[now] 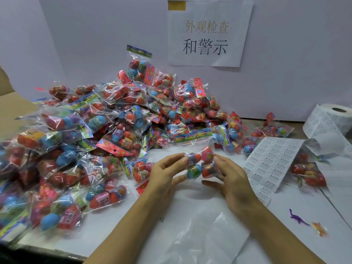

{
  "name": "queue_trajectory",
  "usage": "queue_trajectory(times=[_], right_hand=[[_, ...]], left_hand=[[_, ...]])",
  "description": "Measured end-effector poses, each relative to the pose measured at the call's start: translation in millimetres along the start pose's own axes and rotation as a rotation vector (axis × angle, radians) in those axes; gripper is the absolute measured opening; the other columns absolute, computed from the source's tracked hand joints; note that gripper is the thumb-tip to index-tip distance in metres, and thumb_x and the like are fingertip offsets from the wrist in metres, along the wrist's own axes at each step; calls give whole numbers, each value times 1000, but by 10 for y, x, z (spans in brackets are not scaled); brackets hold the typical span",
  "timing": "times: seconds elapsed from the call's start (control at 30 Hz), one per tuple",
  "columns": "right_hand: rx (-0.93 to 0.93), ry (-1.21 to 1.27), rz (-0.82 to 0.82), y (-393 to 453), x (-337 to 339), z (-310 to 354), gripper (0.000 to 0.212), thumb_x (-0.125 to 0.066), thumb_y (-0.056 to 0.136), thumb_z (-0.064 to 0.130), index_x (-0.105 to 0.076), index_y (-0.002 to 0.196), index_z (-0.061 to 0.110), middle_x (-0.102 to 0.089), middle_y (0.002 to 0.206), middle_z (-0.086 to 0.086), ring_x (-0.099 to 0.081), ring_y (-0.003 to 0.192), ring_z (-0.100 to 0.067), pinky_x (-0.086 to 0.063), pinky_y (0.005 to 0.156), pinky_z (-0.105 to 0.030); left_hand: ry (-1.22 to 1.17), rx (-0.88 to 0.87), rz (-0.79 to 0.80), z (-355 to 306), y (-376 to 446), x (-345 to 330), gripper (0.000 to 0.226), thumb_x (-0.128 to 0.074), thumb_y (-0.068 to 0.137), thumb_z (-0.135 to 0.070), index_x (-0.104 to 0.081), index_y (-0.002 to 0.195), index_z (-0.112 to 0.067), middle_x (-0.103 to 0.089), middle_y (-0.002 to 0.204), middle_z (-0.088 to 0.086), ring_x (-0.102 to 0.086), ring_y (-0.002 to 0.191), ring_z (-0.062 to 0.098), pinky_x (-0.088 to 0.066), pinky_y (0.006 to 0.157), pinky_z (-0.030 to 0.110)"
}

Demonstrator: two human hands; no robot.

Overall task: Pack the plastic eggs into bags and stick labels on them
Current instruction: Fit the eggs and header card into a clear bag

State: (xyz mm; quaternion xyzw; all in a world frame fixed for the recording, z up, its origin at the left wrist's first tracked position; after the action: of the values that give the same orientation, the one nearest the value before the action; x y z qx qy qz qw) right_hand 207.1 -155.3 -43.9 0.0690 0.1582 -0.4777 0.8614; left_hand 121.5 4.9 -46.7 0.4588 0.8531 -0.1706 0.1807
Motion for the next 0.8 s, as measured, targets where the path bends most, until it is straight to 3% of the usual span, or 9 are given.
queue_trajectory(times=[0.13, 0.53, 0.73, 0.8], right_hand=[[14, -50, -51, -4, 3, -9, 16, -67, 95, 16, -76, 107, 14, -74, 91, -19, -71, 78, -22, -60, 65, -35], [22, -35, -58, -9, 0, 5, 19, -68, 93, 14, -74, 111, 11, -74, 88, -18, -70, 74, -21, -60, 64, -33], [77, 12, -112, -12, 4, 29, 44, -81, 70, 24, -70, 111, 13, -78, 89, -11, -74, 78, -20, -61, 68, -32], [125, -9, -118, -12, 7, 25, 48, -83, 65, 25, -69, 110, 14, -78, 93, -10, -76, 83, -21, -61, 68, -30]], left_hand=[[41, -3, 14, -18, -30, -33, 43, -83, 69, -20, -74, 108, -3, -77, 107, 16, -76, 99, 30, -63, 71, 36], [50, -8, 41, 3, -1, -5, 41, -83, 70, -21, -75, 107, -5, -77, 107, 15, -76, 99, 30, -63, 72, 37], [151, -142, -103, 101, 49, 65, 23, -82, 79, 3, -69, 97, -1, -71, 102, 24, -74, 92, 33, -62, 76, 37], [131, -155, -85, 91, 52, 63, 19, -85, 76, -3, -73, 90, -4, -73, 94, 19, -73, 90, 31, -61, 74, 34]])
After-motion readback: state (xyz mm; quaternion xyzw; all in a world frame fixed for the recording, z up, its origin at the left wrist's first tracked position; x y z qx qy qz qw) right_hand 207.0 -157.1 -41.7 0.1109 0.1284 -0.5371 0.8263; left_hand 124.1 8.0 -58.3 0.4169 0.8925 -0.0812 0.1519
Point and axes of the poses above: each hand's wrist, its own y-axis towards the middle knuckle, its own x-axis out of the back of the hand, z = x × y, the point moved 1 cm from there along y, towards the middle knuckle
